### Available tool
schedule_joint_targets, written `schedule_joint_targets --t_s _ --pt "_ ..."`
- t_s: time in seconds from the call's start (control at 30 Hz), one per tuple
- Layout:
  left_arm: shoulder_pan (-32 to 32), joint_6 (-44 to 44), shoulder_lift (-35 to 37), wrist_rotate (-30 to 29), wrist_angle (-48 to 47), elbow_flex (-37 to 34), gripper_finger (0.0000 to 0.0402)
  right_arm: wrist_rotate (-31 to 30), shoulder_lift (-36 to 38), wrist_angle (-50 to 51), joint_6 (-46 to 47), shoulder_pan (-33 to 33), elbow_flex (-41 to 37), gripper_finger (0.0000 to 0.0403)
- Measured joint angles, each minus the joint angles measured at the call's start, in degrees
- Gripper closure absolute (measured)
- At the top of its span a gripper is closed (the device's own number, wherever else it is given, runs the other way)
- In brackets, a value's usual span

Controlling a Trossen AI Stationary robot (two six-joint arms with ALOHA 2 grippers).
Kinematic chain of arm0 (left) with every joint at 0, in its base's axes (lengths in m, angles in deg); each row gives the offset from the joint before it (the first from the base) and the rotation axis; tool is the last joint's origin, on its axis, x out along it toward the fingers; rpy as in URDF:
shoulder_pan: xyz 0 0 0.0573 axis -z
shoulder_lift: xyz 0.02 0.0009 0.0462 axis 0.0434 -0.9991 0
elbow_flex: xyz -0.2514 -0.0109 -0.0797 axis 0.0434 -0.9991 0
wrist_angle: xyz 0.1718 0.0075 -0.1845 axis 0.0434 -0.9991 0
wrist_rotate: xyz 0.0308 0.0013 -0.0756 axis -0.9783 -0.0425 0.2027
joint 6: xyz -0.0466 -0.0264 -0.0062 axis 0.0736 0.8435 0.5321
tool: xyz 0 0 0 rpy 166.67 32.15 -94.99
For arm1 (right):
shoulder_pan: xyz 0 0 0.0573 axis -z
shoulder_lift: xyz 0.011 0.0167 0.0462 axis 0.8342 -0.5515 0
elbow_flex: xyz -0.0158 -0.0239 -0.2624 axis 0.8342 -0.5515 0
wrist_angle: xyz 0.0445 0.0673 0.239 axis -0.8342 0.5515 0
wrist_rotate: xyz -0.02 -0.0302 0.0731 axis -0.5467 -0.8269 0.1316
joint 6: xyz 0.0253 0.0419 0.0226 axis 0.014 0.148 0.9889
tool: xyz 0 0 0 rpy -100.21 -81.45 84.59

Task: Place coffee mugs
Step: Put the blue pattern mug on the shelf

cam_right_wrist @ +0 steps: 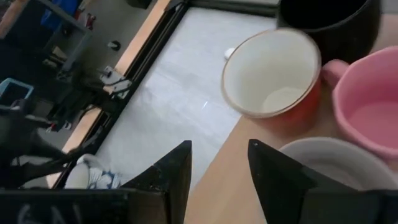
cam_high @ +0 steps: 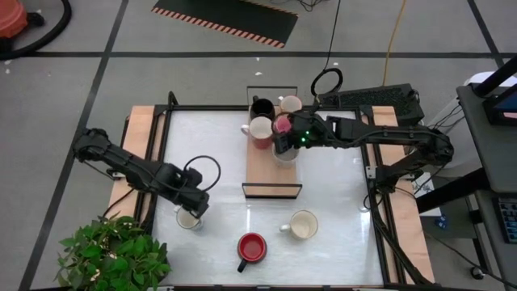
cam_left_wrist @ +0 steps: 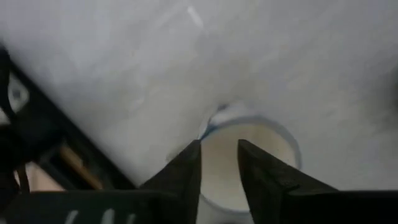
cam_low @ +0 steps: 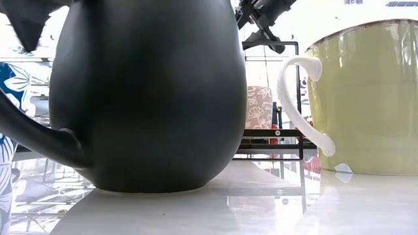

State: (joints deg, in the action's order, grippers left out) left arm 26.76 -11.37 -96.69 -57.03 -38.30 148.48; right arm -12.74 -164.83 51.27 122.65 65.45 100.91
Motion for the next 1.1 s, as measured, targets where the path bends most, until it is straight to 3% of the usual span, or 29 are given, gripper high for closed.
schedule_joint_targets --t_s 0.27,0.67,1.1 --pt "3.48 9.80 0.00 5.95 -0.09 -3.63 0.0212 -0.07 -0.02 0.02 0.24 -3.26 0.00 0.0252" --pt "5.98 20.09 -0.44 4.12 14.18 -3.55 0.0209 -0.22 -0.04 0.20 1.53 -3.42 0.00 0.0252" --pt "8.17 21.93 -7.13 3.11 16.34 -3.55 0.0209 -0.22 -0.04 0.46 1.53 -3.42 0.02 0.0252"
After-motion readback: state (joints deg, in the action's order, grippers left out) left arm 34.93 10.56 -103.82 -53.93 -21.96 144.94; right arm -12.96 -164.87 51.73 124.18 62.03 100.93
